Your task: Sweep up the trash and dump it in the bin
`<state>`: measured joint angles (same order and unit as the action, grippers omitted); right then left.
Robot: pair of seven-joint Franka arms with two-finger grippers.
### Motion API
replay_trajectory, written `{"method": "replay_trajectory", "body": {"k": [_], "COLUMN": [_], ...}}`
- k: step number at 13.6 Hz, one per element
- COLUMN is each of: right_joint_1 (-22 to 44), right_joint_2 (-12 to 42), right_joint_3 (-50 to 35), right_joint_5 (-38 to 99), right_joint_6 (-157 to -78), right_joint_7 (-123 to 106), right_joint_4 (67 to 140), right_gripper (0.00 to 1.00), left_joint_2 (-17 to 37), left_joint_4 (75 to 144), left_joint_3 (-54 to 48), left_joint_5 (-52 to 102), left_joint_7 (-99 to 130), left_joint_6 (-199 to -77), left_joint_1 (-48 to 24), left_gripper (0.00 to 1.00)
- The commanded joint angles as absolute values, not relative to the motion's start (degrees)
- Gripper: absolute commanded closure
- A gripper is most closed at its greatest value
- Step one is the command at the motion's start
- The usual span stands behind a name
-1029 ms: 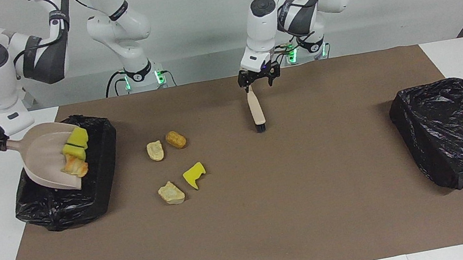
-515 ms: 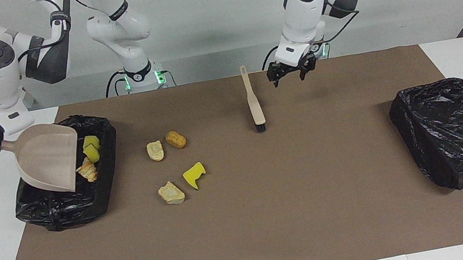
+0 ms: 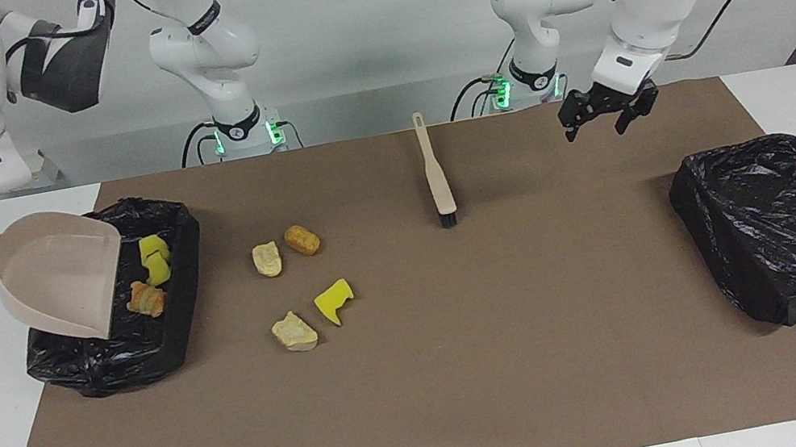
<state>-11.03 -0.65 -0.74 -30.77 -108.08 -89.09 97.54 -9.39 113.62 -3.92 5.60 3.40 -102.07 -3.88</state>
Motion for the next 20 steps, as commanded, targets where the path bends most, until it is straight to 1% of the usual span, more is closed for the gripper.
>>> {"method": "replay_trajectory", "body": {"k": [1,2,4,6,7,8,9,10,11,13,15,17,18,20], "right_joint_1": [-6.62,-3.72,3.22,7.1,8.51,11.05,13.95,15.11,15.38,17.48,19.42,20.03,22.65,26.35], "right_joint_2": [0.79,1.31,6.21,11.05,12.99,15.88,19.74,23.26,25.9,29.16,33.11,34.62,36.02,39.36], "right_joint_3": [-2.63,-2.81,-2.99,-2.99,-3.08,-3.16,-3.16,-3.69,-4.74,-6.75,-10.35,-13.79,-13.8,-13.54], "right_joint_5": [-24.2,-22.08,-21.36,-19.0,-16.29,-15.04,-14.59,-12.59,-9.7,-7.48,-6.77,-6.68,-6.77,-6.94], "right_joint_6": [-106.7,-106.26,-102.23,-102.21,-102.74,-102.92,-103.18,-103.1,-103.27,-103.97,-106.51,-109.23,-109.94,-114.06], "right_joint_7": [-73.55,-64.69,-47.11,-34.25,-27.32,-20.29,-12.12,-5.08,-0.66,8.56,22.17,29.94,33.89,40.32], "right_joint_4": [95.63,95.54,90.47,87.11,86.06,83.61,79.58,75.19,72.62,70.15,68.13,68.03,67.94,68.03], "right_gripper": [1.0,1.0,1.0,1.0,1.0,1.0,1.0,1.0,1.0,1.0,1.0,1.0,1.0,1.0], "left_joint_2": [-5.63,-5.63,-5.54,-5.54,-5.28,-4.23,-3.09,-2.73,-2.72,-2.64,-2.64,-2.64,-2.64,-2.64], "left_joint_4": [104.96,103.38,100.56,99.41,97.75,96.34,94.5,93.79,93.78,93.87,93.87,93.78,93.78,93.87], "left_joint_3": [-4.66,-4.66,-4.66,-4.66,-4.66,-4.66,-4.66,-4.57,-4.57,-4.48,-3.87,0.59,2.7,3.6], "left_joint_5": [4.83,4.75,2.31,0.97,1.14,1.14,1.06,1.05,1.14,1.14,0.97,0.88,0.97,0.97], "left_joint_7": [-0.08,-0.35,-0.79,-1.32,-1.32,-1.32,-1.32,-1.32,-1.32,-1.32,-1.32,-1.32,-1.32,-1.32], "left_joint_6": [-96.34,-95.02,-92.3,-91.67,-91.58,-90.71,-89.49,-89.3,-89.3,-89.56,-89.56,-89.47,-89.47,-89.65], "left_joint_1": [0.07,1.22,2.28,2.37,2.46,2.55,2.72,2.72,2.55,1.76,0.97,-3.93,-6.22,-6.86], "left_gripper": [0.0,0.0,0.0,0.0,0.0,0.0,0.0,0.0,0.0,0.0,0.0,0.0,0.0,0.0]}}
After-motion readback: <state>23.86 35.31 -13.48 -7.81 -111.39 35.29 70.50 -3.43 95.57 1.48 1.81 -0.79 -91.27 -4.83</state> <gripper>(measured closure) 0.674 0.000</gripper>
